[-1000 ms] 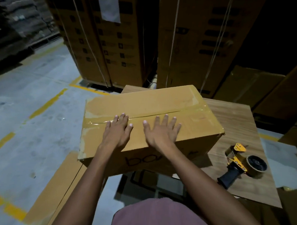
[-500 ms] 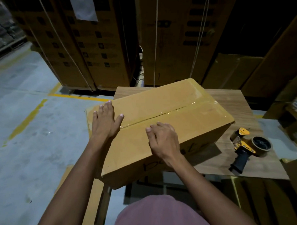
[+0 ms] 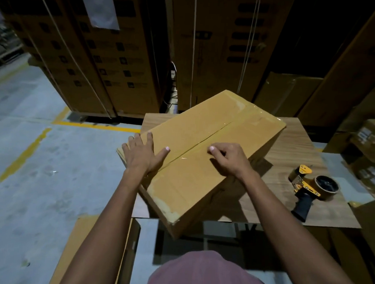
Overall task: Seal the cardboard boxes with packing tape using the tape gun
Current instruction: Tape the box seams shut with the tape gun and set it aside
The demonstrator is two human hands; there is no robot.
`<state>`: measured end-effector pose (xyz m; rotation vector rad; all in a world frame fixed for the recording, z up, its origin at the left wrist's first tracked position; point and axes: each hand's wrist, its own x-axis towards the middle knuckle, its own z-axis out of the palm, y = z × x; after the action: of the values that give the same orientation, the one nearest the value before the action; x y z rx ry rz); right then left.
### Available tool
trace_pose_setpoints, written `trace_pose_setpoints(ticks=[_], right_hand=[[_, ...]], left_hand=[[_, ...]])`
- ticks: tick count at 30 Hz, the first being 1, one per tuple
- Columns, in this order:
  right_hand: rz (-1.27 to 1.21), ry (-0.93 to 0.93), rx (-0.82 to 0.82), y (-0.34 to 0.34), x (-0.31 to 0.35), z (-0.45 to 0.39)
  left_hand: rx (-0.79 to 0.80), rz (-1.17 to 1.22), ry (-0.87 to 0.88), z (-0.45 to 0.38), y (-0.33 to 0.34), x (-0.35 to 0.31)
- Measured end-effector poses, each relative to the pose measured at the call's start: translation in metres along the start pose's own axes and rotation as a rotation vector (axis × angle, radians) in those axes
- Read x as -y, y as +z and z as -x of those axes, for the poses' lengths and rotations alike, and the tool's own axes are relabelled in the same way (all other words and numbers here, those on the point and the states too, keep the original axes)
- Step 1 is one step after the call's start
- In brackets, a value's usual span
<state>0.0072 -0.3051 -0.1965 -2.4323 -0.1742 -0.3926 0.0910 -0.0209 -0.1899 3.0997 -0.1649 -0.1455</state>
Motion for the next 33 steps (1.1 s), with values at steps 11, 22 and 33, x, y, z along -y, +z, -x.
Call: trace_pose_setpoints(ticks=[11,22,33], right_hand=[[0.51,0.178,0.405,-0.033,-0.039,-0.048],[0.511,-0.216,0.682,0.014,0.093,0.089],[0.414,-0.295,0.785,-0.054,0.014,0.082]], left_hand=[[-0.017,0.013,-0.039,0.047,0.004,-0.045],[-0.21,0.1,-0.072,0.06,0.005,-0.043],[-0.164,0.044,-0.15,0.093,0.004,-0.101]])
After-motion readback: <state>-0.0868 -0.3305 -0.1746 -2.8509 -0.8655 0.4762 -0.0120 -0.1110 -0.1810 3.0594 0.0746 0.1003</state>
